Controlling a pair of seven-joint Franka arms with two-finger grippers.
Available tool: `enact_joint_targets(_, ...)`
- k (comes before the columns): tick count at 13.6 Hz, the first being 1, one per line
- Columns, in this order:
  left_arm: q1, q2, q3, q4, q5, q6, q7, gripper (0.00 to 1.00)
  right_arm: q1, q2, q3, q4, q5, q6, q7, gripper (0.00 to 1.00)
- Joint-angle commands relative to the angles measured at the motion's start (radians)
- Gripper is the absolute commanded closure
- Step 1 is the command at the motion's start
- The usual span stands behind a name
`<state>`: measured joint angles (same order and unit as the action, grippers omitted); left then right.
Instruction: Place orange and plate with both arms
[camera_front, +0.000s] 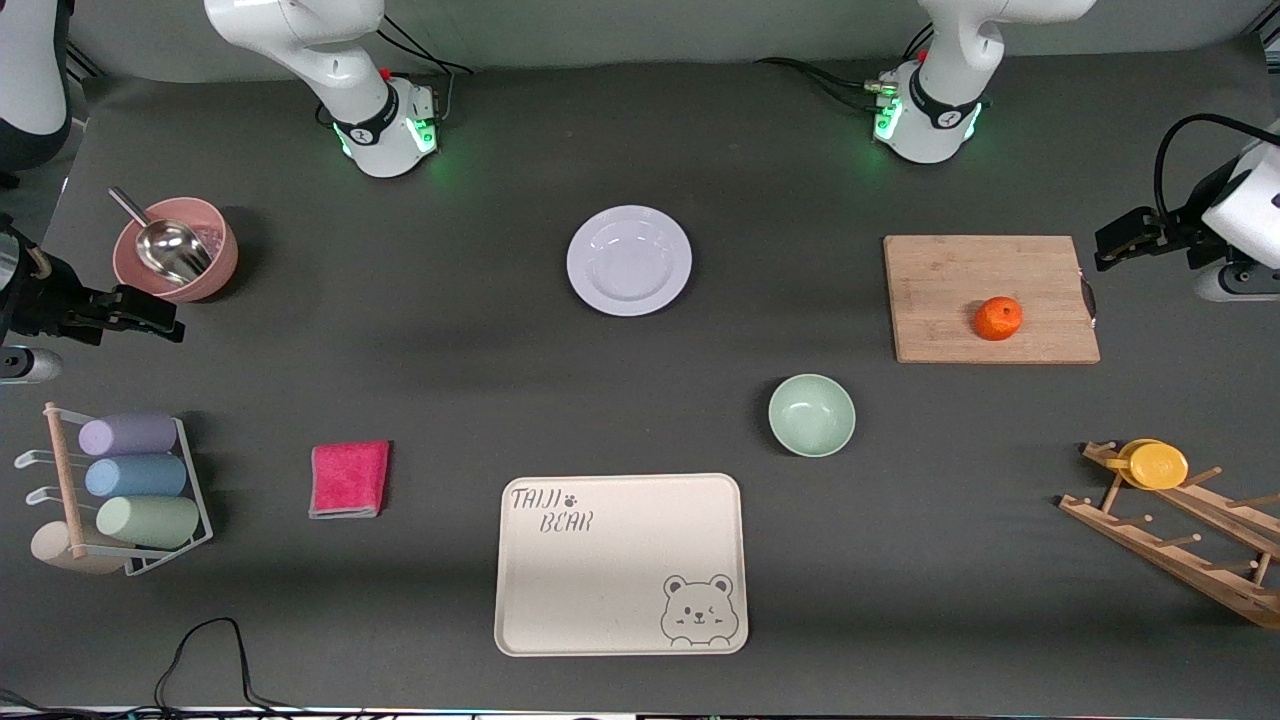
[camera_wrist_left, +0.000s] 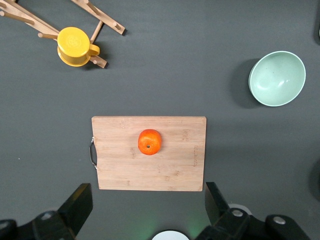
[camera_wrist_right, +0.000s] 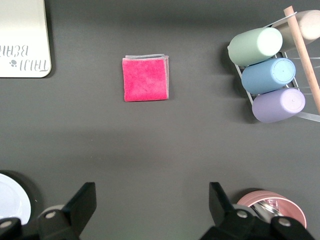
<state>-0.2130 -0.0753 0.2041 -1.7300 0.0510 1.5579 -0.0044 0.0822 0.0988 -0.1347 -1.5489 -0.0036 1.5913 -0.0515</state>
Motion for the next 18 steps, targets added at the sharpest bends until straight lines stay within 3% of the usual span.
enact_joint_targets(1,-0.032,0.019,0.024,0.053,0.015,-0.042,-0.011,0.0,0.001,-0.01,0.004,-0.002,-0.009,-0.01,0.029,0.0)
enact_joint_targets(9,-0.042,0.045,0.021,0.099,0.017,-0.076,-0.019,0.0,-0.001,-0.011,0.004,-0.002,-0.009,-0.011,0.028,0.0)
enact_joint_targets(12,-0.035,0.034,0.023,0.096,0.015,-0.159,-0.019,0.0,-0.001,-0.011,0.001,-0.002,-0.009,-0.011,0.021,0.0)
enact_joint_targets(14,-0.028,-0.029,0.023,0.057,0.017,-0.235,-0.026,0.0,-0.001,-0.013,0.001,-0.002,-0.009,-0.013,0.021,0.0)
enact_joint_targets(18,-0.022,-0.326,0.026,-0.21,0.045,-0.233,-0.031,0.0,-0.001,-0.013,0.001,-0.004,-0.009,-0.016,0.025,0.0)
